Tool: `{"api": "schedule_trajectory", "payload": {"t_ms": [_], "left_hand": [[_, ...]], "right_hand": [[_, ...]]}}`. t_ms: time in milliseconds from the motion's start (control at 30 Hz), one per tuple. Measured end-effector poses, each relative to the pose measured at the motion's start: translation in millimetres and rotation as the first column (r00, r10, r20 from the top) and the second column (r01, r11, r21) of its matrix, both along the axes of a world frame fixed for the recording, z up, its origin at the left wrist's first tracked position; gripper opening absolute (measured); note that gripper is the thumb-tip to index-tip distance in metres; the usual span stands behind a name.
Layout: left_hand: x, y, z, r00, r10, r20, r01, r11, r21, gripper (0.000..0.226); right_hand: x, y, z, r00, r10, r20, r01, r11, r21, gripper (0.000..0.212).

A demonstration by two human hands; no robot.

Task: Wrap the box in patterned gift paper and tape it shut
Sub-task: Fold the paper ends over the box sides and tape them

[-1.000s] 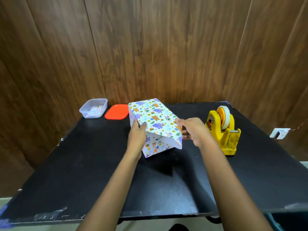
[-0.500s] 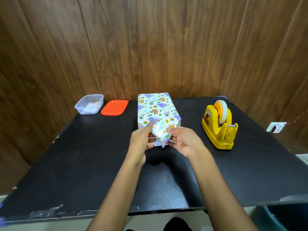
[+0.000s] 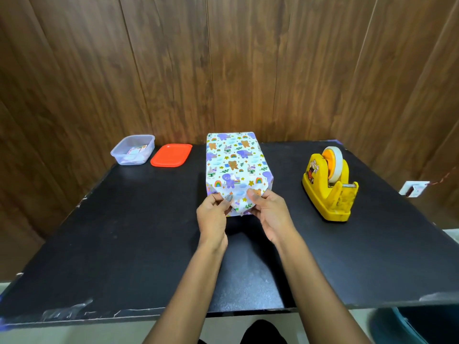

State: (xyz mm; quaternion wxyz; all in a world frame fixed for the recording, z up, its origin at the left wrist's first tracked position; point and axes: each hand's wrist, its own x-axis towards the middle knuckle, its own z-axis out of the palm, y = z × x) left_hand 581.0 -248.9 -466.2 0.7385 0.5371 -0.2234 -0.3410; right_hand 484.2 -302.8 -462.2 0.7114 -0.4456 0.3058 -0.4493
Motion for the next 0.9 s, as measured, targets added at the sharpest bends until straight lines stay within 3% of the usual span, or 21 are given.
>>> {"api": "schedule_trajectory", "payload": {"t_ms": [100, 267, 433, 500, 600, 700, 900], "left_hand": [[0, -3, -5, 0.992, 0.058, 0.114, -0.064, 0.997, 0.051, 0.021], [-2, 0, -15, 0.979, -0.023, 0.201, 0.005, 0.996, 0.092, 0.017], [-4, -2, -16, 0.971, -0.004, 0.237, -0.031, 0.989, 0.142, 0.025], [-2, -5, -16, 0.952, 0.021, 0.307, -0.084, 0.978, 0.192, 0.03], [-1, -9, -16, 0.921, 0.045, 0.386, -0.149, 0.958, 0.244, 0.031], [0, -12, -16, 0.91, 0.047, 0.411, -0.171, 0.947, 0.271, 0.03], [-2, -14, -11, 0.856, 0.038, 0.515, -0.234, 0.917, 0.323, 0.029]], "right_hand": [[-2, -1, -7, 0.998, -0.019, -0.061, 0.017, 0.999, -0.046, 0.006], [-3, 4, -20, 0.99, 0.016, -0.139, -0.024, 0.998, -0.054, 0.013], [-3, 3, -20, 0.973, 0.027, -0.229, -0.042, 0.997, -0.063, 0.01], [-3, 4, -19, 0.952, 0.048, -0.301, -0.074, 0.994, -0.076, 0.017], [3, 3, -19, 0.974, -0.103, -0.204, 0.09, 0.993, -0.073, 0.039], [7, -1, -9, 0.954, -0.263, -0.143, 0.244, 0.959, -0.142, 0.038], [7, -14, -12, 0.934, -0.296, -0.202, 0.256, 0.945, -0.203, 0.032]]}}
